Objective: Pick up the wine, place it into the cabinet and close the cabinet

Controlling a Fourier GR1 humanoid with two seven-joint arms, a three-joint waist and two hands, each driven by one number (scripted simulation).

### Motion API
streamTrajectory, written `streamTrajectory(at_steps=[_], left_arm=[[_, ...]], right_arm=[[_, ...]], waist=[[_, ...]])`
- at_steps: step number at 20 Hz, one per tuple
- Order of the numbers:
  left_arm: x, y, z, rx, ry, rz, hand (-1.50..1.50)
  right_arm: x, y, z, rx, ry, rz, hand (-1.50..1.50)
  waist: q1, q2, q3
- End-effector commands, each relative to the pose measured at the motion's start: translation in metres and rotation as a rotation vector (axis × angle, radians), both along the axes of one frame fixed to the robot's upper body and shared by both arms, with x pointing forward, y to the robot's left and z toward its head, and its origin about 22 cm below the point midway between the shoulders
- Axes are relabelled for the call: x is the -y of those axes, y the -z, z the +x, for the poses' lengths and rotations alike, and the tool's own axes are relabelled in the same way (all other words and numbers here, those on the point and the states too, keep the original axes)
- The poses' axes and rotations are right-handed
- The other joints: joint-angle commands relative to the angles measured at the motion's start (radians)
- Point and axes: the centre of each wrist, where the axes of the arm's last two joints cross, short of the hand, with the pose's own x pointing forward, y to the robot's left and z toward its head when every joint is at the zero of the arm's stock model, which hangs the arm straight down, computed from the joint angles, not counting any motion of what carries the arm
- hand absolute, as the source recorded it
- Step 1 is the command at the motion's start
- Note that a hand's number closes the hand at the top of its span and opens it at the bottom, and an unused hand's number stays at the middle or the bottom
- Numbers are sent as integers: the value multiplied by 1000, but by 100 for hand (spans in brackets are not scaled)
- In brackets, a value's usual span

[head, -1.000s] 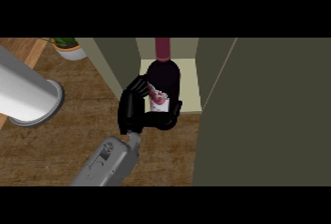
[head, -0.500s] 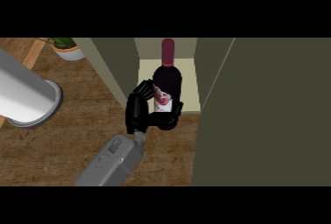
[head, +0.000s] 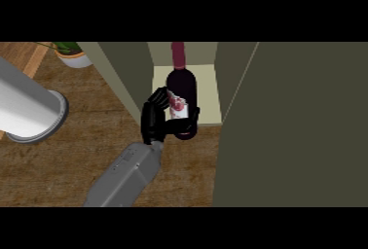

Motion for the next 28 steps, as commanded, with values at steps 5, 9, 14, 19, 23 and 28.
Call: streamTrajectory(at_steps=[5,9,14,19,23,28], left_arm=[[10,-15,26,-24,-38,-1,150],[4,-14,37,-25,-49,-7,150],[11,-40,60,-32,-80,-8,150],[12,-60,79,-8,-86,8,150],[9,-65,88,-11,-129,128,150],[-15,-60,96,-19,-226,273,150]], right_arm=[[7,-22,-34,38,-70,86,-150],[9,-19,-35,34,-67,79,-150],[8,-15,-39,29,-71,77,-150],[7,-22,-42,45,-68,66,-150],[8,-13,-35,26,-81,97,-150],[5,-14,-34,26,-74,99,-150]], waist=[[-12,2,0],[-8,2,0],[-10,1,1],[-8,3,0],[-14,4,1],[-1,2,1]])
